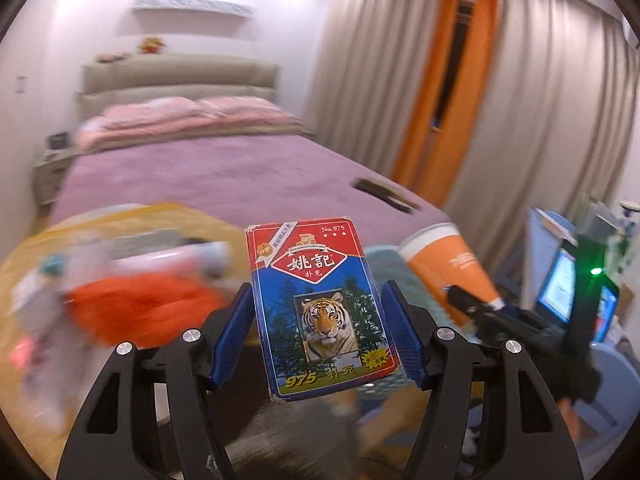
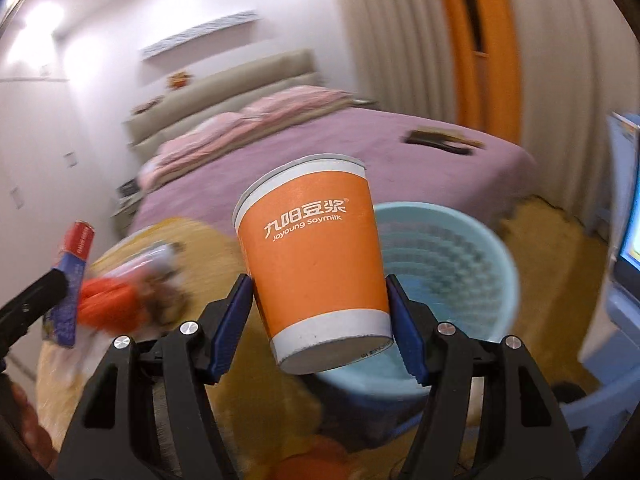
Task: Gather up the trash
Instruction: 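Carry the card box and cup over the blue basket and open both tools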
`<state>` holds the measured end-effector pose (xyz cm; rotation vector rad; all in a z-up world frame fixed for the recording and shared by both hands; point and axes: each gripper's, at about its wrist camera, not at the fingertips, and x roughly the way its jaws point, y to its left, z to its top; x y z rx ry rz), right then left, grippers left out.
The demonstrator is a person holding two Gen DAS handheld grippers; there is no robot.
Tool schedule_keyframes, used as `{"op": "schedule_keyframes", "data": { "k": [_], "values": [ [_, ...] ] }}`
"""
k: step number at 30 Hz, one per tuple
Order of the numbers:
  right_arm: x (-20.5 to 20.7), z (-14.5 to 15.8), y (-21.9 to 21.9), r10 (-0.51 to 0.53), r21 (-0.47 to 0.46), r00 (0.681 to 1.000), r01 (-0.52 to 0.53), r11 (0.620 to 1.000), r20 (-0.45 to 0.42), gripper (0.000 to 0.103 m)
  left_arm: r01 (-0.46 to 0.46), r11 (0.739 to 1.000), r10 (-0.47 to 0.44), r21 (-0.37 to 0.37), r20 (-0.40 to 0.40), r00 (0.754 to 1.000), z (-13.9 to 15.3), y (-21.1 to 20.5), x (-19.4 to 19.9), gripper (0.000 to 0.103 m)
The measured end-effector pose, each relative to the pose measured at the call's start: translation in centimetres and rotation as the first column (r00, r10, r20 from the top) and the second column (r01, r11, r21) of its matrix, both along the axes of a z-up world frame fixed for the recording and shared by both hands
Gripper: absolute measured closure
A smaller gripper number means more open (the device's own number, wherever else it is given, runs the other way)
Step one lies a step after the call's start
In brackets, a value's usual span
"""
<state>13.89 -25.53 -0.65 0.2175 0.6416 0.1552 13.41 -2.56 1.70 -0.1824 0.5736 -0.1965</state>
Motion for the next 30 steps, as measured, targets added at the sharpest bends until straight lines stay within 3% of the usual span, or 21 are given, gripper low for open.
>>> {"op": "schedule_keyframes", "data": {
  "k": [6, 13, 23, 25, 30],
  "values": [
    [2.6, -3.1, -3.2, -0.104, 0.000, 0.988, 0.104, 0.995, -0.114, 0.040, 0.137, 0.989, -0.142, -0.046, -0.119, 0.983, -3.4, -5.1, 7.2, 0.040],
    [5.6, -6.3, -3.7, -0.118, -0.012, 0.962, 0.119, 0.993, -0.246, 0.040, 0.188, 0.979, -0.204, -0.082, -0.257, 0.945, -8.4, -8.2, 11.7, 0.040],
    [6.1, -8.1, -4.8, -0.120, 0.009, 0.945, 0.128, 0.992, -0.306, 0.039, 0.178, 0.981, -0.191, -0.070, -0.288, 0.938, -10.5, -8.6, 11.7, 0.037],
    [6.1, -8.0, -4.8, -0.111, 0.024, 0.946, 0.125, 0.992, -0.305, 0.039, 0.174, 0.983, -0.185, -0.062, -0.279, 0.942, -10.2, -8.6, 11.5, 0.027],
    [6.2, -7.6, -4.7, -0.109, 0.028, 0.948, 0.123, 0.992, -0.300, 0.039, 0.164, 0.984, -0.177, -0.073, -0.245, 0.953, -8.9, -7.8, 10.6, 0.022]
  ]
}}
